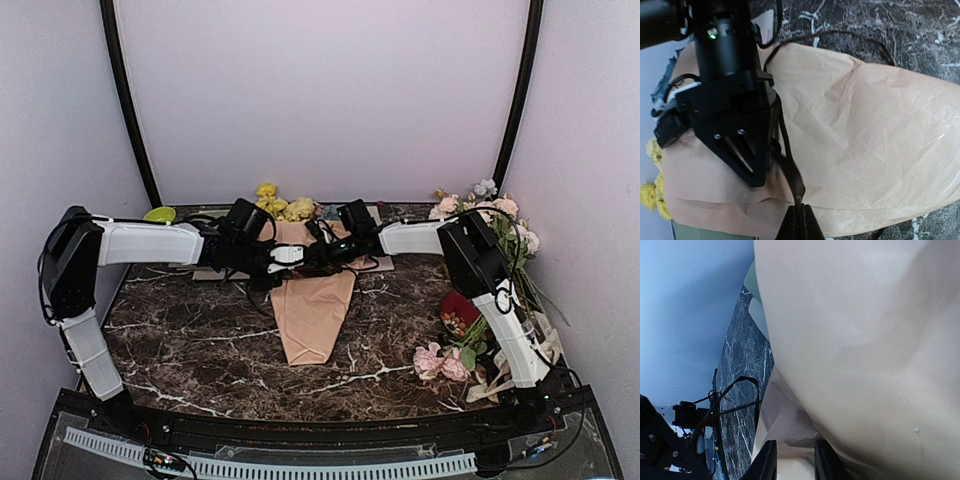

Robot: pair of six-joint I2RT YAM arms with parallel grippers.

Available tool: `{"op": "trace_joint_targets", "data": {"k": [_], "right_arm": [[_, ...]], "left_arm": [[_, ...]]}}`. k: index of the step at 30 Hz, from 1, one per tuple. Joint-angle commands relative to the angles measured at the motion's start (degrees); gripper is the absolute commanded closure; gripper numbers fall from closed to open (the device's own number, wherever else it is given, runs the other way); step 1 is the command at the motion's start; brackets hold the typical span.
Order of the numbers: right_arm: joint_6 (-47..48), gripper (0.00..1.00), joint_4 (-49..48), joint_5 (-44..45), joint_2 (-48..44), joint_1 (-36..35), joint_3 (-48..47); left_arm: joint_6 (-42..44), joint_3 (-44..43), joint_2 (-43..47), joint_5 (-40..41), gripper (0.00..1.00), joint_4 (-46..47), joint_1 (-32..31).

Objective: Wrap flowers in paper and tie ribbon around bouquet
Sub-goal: Cross the ribbon over the folded bouquet.

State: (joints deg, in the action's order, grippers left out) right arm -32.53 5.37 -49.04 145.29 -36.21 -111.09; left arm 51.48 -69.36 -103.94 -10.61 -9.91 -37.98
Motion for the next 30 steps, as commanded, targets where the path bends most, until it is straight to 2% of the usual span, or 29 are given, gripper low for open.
{"op": "trace_joint_targets", "data": {"k": [1,8,23,30], "right_arm": [[0.8,0.74,2.1,0.4,0.3,0.3,0.7],[1.5,0.73,3.1,-0.1,0.3,0.2,1.0],[5.1,0.74,3.6,-7.3,-1.2,0.2,0.7],[4.8,0.74,3.2,-8.3,-1.7,0.1,0.4]], "left_arm": [[-2.4,2.7,6.2,-4.7,1.00,4.1,0.3],[-7.3,2.7,6.4,-5.2,1.00,9.0,1.7],[-14.1,1.9,-2.4,17.4,1.00,21.6,2.3],[-15.6,1.4,-6.2,18.3,1.00,21.9,2.3]]}}
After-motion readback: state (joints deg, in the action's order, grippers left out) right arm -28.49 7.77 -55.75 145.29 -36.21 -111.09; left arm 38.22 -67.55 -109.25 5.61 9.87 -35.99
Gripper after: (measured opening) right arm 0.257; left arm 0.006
